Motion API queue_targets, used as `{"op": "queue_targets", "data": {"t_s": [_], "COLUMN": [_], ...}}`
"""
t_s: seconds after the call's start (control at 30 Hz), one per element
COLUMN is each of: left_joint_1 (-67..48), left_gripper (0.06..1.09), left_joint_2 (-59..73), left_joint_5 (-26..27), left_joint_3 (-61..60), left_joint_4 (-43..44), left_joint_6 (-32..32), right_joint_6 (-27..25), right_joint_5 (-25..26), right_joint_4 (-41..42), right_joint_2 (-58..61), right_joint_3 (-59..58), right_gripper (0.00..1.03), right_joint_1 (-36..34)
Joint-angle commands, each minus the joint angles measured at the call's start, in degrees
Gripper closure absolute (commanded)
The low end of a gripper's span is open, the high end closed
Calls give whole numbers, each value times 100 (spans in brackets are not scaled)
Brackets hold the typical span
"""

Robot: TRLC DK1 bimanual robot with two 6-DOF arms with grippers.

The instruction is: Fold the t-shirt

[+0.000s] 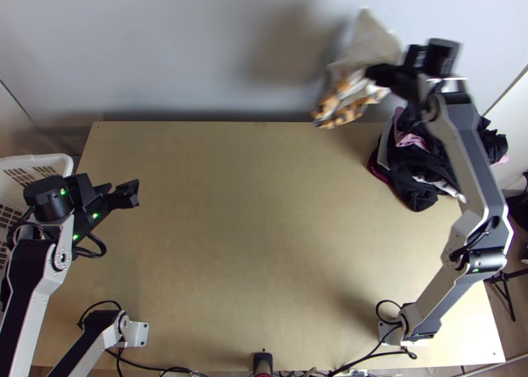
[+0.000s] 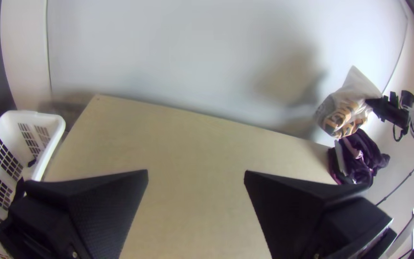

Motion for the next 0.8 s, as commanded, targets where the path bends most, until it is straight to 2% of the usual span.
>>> {"op": "queue_targets", "data": {"t_s": [0.0,0.27,0.53,0.77], "left_joint_1": [-83,-135,-135,-171], "left_gripper": [11,11,11,11], "left_joint_2": [71,53,-166,-307], "left_joint_5": [85,111,120,182], "left_joint_3": [-64,-46,-222,-450], "left_joint_4": [189,233,189,207], "left_joint_6": [-64,-100,-100,-152], "right_joint_6": [-206,-302,-346,-469], "right_joint_5": [-151,-441,-978,-1303], "right_joint_4": [-139,-192,-253,-280], "right_joint_2": [-149,-176,-492,-1072], "right_joint_3": [161,82,-41,-841], "right_gripper": [100,100,100,100], "right_joint_1": [-1157,-2229,-3240,-3802]}}
